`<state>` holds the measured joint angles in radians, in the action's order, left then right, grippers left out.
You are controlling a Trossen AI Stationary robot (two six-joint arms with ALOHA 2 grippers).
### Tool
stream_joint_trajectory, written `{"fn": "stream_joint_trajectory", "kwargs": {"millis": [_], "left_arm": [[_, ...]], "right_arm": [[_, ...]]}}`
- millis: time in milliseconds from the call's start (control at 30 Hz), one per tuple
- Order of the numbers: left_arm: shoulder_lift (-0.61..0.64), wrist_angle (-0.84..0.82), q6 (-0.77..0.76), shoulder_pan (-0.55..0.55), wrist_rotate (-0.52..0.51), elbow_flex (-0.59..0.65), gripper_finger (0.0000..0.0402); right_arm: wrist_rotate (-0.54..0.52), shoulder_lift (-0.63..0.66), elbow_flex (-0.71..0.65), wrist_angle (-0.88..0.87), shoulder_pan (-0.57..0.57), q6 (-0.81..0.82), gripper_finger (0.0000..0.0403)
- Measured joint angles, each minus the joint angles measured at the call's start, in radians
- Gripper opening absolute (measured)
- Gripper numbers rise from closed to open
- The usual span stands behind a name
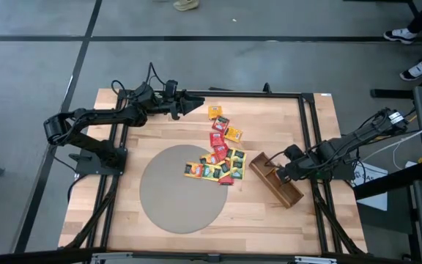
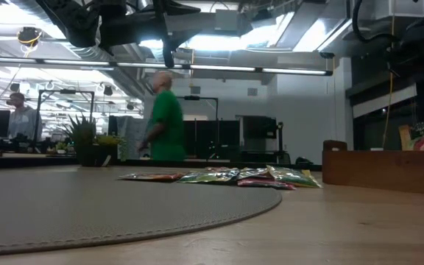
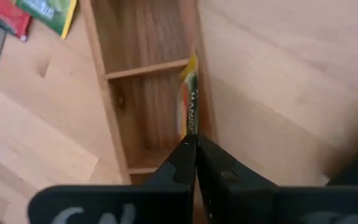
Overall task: Pick & Place Tea
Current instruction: Put the orange tea bag into the middle section of the wooden organizer, then put the orange tea bag into the middle of the wooden organizer
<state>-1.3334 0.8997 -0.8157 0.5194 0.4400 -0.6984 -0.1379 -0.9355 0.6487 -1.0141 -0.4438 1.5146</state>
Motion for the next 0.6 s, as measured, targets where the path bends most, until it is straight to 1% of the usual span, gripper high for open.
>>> {"fn": "stream_joint_trajectory", "kwargs": {"millis": [167, 267, 400, 600], "left_arm": [[0.000, 0.000, 0.015, 0.000, 0.000, 0.000, 0.0182], [0.000, 0.000, 0.018, 0.000, 0.000, 0.000, 0.0182], [0.000, 0.000, 0.018, 0.000, 0.000, 0.000, 0.0182], [0.000, -0.001, 0.018, 0.000, 0.000, 0.000, 0.0181]], "right_arm": [[-0.013, 0.000, 0.000, -0.021, 0.000, -0.003, 0.0005], [-0.018, 0.000, 0.000, -0.021, 0.000, -0.003, 0.0006], [-0.038, 0.000, 0.000, -0.005, 0.000, -0.004, 0.0033], [-0.026, 0.000, 0.000, 0.007, 0.000, 0.000, 0.0086]]}}
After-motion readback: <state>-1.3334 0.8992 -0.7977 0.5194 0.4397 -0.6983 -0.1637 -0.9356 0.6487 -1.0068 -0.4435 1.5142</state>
